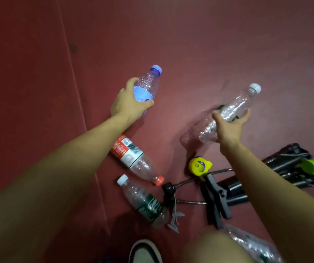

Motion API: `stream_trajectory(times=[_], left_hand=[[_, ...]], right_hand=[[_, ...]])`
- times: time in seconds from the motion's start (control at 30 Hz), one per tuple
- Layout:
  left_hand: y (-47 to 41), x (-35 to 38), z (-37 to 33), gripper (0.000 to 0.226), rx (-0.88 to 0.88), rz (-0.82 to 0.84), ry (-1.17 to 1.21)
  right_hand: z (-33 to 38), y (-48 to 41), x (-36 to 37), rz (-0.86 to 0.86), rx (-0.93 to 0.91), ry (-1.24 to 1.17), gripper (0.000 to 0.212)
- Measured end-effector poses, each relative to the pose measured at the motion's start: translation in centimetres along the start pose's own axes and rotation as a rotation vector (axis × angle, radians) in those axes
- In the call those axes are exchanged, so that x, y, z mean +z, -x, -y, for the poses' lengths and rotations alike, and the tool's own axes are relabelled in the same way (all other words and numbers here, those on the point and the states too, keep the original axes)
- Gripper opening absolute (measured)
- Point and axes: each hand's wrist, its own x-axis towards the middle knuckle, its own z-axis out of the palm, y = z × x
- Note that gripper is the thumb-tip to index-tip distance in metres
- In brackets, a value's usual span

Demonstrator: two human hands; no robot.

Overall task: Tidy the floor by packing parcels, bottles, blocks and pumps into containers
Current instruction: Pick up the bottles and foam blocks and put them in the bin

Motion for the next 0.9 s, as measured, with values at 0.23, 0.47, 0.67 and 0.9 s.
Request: stream_trajectory(times=[0.23, 0.47, 0.67, 0.9], left_hand=[[10.5, -10.0, -7.7, 0.072, 0.046, 0.103, 0.067], [21.6, -22.4, -16.5, 0.075, 0.05, 0.167, 0.147], [29.6, -31.7, -23.8, 0.081, 0.059, 0.233, 0.139], [36.6, -37.5, -29.8, 0.075, 0.093, 0.317, 0.043]], right_hand=[[9.2, 13.6, -5.9, 0.204, 0.107, -0.05, 0.097], [19.3, 26.8, -16.0, 0.255, 0.171, -0.136, 0.099], [26.9, 36.2, -23.7, 0.354, 0.196, -0.034, 0.111], [31.7, 43.6, -30.9, 0.395, 0.176, 0.156, 0.113]])
